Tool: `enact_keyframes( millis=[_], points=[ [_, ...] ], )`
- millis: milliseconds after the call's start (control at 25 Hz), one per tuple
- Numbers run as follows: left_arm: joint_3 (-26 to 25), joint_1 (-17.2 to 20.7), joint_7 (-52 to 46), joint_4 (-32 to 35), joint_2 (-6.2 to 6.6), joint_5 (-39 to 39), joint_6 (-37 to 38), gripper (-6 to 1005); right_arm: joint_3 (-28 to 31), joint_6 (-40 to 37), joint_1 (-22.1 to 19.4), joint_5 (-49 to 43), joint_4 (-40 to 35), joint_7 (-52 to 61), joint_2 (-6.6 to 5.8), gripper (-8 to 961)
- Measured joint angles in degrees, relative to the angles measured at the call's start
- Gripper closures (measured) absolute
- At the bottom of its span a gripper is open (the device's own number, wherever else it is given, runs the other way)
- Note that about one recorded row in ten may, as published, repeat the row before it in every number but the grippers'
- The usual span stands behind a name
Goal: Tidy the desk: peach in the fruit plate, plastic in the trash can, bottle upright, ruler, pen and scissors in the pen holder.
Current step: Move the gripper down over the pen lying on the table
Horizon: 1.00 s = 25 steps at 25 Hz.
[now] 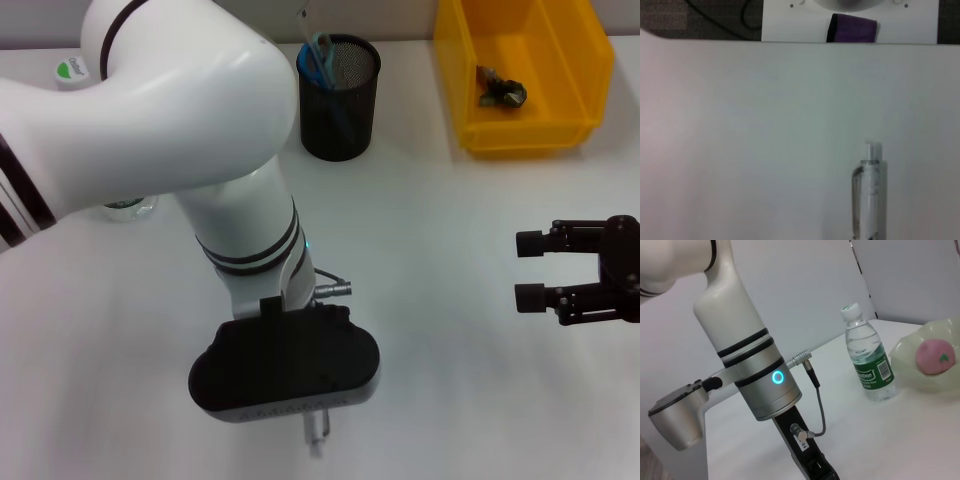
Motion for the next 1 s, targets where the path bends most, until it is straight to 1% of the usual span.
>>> enact_keyframes(
  millis=[160,360,1000],
  points=[
    [0.00,0.13,0.02,0.69,0.00,0.20,-0.18,892,0.02,0.00,-0.06,0.00,-0.11,0.01,0.00,151],
    [0.08,-0.03,0.40,0.52,0.00,0.30,-0.35,794,0.10,-0.04,-0.07,0.00,-0.11,0.17,0.00,151],
    [0.70,-0.55,2.13,-2.04,0.00,-1.11,-1.30,809,0.09,-0.09,-0.01,0.17,-0.16,0.25,0.00,152]
  ],
)
